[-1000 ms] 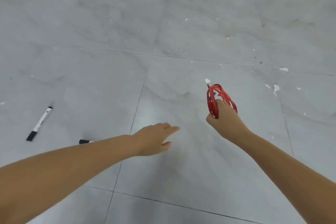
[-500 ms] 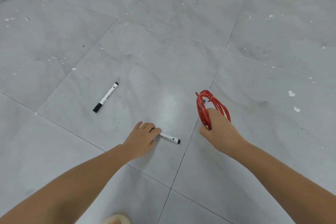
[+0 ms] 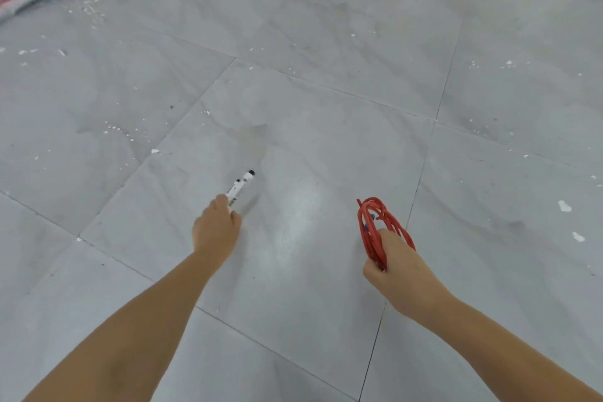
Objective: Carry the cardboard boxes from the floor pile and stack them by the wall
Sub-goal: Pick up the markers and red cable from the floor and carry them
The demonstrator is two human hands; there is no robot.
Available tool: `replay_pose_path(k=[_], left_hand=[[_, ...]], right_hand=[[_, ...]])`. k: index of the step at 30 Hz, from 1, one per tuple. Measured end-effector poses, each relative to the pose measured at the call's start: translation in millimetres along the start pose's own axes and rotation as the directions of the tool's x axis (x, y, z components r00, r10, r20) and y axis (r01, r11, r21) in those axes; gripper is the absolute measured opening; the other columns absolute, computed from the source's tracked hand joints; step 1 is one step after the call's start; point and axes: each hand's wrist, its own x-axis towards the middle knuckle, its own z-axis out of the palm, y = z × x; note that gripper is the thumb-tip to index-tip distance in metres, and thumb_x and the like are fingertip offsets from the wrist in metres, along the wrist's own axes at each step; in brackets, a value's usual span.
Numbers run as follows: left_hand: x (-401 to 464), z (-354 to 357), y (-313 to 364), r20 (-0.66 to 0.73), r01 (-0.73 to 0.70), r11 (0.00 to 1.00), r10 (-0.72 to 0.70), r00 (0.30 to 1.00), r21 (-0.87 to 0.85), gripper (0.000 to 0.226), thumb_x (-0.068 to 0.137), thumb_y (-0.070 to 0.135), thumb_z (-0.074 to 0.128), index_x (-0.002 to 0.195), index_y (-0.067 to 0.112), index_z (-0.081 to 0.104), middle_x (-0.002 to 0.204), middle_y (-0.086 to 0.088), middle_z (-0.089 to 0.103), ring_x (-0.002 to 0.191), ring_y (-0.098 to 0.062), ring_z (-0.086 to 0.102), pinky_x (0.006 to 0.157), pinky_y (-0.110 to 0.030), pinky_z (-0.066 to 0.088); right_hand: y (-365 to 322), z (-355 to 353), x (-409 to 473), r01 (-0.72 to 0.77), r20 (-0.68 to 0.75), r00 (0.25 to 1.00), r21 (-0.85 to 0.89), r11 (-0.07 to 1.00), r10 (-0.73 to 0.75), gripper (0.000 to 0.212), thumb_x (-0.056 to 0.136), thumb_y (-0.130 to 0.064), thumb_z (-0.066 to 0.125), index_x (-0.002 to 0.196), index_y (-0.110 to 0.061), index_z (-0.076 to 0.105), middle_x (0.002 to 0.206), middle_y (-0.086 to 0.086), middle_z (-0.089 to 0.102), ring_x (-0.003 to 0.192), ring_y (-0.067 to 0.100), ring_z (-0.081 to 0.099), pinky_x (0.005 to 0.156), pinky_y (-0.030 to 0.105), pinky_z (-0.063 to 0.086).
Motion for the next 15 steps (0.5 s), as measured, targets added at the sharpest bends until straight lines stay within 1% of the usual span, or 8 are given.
replay_pose_path(k=[1,3,5,8,12,14,15], left_hand=[[10,0,-7,0.001,0.006,0.999,-0.006,1.0,0.049,0.028,0.093,0.02,0.05,0.115,0.002,0.046,0.102,-0.015,0.054,0.093,-0.034,0.053,0.073,-0.041,0.04],[21,4,-17,0.061,0.043,0.987,-0.053,0.997,0.154,0.046,0.092,0.032,0.055,0.123,0.001,0.042,0.113,-0.017,0.05,0.103,-0.035,0.049,0.079,-0.042,0.04],[23,12,-24,0.114,0.078,0.975,-0.103,0.988,0.206,0.052,0.092,0.039,0.054,0.126,0.003,0.039,0.118,-0.017,0.046,0.108,-0.034,0.046,0.083,-0.041,0.04],[18,21,-25,0.118,0.103,0.975,-0.128,0.985,0.196,0.042,0.097,0.031,0.047,0.124,0.001,0.04,0.12,-0.02,0.045,0.11,-0.035,0.045,0.084,-0.044,0.042],[12,20,-22,0.129,0.021,0.978,-0.049,0.99,0.209,0.03,0.1,0.024,0.038,0.119,0.001,0.042,0.116,-0.017,0.049,0.105,-0.033,0.049,0.081,-0.041,0.041],[5,18,-15,0.127,-0.003,0.99,-0.016,0.992,0.144,0.027,0.101,0.022,0.036,0.116,0.001,0.044,0.112,-0.017,0.052,0.101,-0.034,0.051,0.078,-0.041,0.04],[-1,16,-9,0.114,0.0,0.997,-0.008,0.993,0.075,0.026,0.101,0.022,0.037,0.114,0.001,0.046,0.11,-0.016,0.052,0.098,-0.034,0.051,0.075,-0.041,0.04]], right_hand=[[-2,1,0,-0.008,0.0,1.0,0.012,1.0,0.008,0.023,0.087,-0.01,0.047,0.072,-0.02,0.032,0.068,-0.005,0.033,0.054,0.01,0.028,0.045,0.015,0.034],[-4,4,0,-0.014,0.003,1.0,0.018,1.0,0.014,0.023,0.087,-0.01,0.046,0.072,-0.02,0.032,0.068,-0.005,0.033,0.054,0.01,0.028,0.045,0.015,0.035],[-6,6,-1,-0.018,0.002,1.0,0.024,1.0,0.018,0.024,0.088,-0.011,0.046,0.072,-0.022,0.032,0.067,-0.006,0.033,0.052,0.009,0.028,0.044,0.014,0.034],[-6,7,-3,-0.027,0.001,1.0,0.039,0.999,0.027,0.024,0.089,-0.011,0.046,0.072,-0.022,0.033,0.067,-0.005,0.034,0.052,0.009,0.028,0.044,0.014,0.034],[-5,2,-7,-0.03,-0.013,0.999,0.05,0.998,0.03,0.023,0.087,-0.01,0.045,0.072,-0.02,0.032,0.067,-0.005,0.033,0.053,0.009,0.026,0.045,0.016,0.034],[-4,-1,-10,-0.018,-0.019,1.0,0.054,0.998,0.019,0.022,0.087,-0.01,0.045,0.072,-0.02,0.031,0.068,-0.005,0.032,0.053,0.01,0.026,0.045,0.016,0.034],[-2,-3,-12,-0.009,-0.022,1.0,0.052,0.999,0.01,0.022,0.087,-0.01,0.045,0.072,-0.021,0.032,0.068,-0.005,0.033,0.054,0.01,0.027,0.045,0.016,0.035]])
